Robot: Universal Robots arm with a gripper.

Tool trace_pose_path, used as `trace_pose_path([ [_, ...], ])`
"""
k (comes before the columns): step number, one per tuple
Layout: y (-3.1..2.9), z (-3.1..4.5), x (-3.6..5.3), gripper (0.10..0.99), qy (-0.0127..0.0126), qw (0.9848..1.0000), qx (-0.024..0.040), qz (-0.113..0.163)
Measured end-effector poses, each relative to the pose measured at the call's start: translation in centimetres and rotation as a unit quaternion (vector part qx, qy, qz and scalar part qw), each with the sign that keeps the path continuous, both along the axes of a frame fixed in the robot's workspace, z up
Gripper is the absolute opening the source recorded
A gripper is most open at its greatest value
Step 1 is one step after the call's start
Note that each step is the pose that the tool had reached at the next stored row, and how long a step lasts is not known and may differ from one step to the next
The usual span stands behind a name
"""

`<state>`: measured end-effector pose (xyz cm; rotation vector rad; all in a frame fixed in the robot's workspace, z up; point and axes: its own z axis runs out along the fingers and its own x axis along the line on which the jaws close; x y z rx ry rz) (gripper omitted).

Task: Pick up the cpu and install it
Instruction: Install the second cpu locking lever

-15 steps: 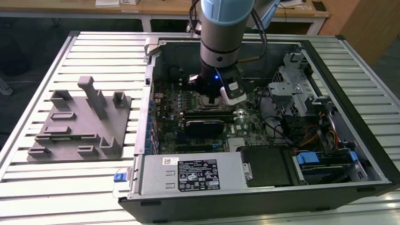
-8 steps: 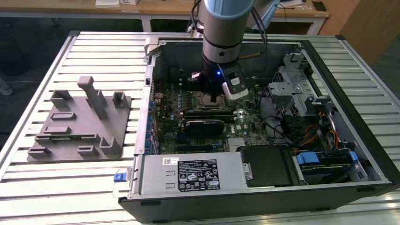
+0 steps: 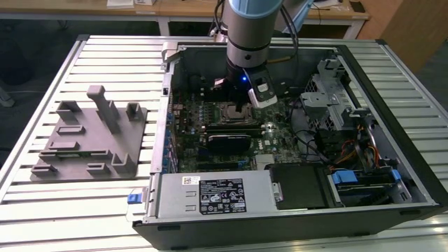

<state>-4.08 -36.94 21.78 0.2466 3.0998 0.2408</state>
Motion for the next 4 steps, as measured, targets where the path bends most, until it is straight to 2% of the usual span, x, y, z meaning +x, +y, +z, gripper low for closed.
trace_pose_path([
  [4,0.02,0.0,0.0,0.106,0.0,1.0,-0.0001,0.0],
])
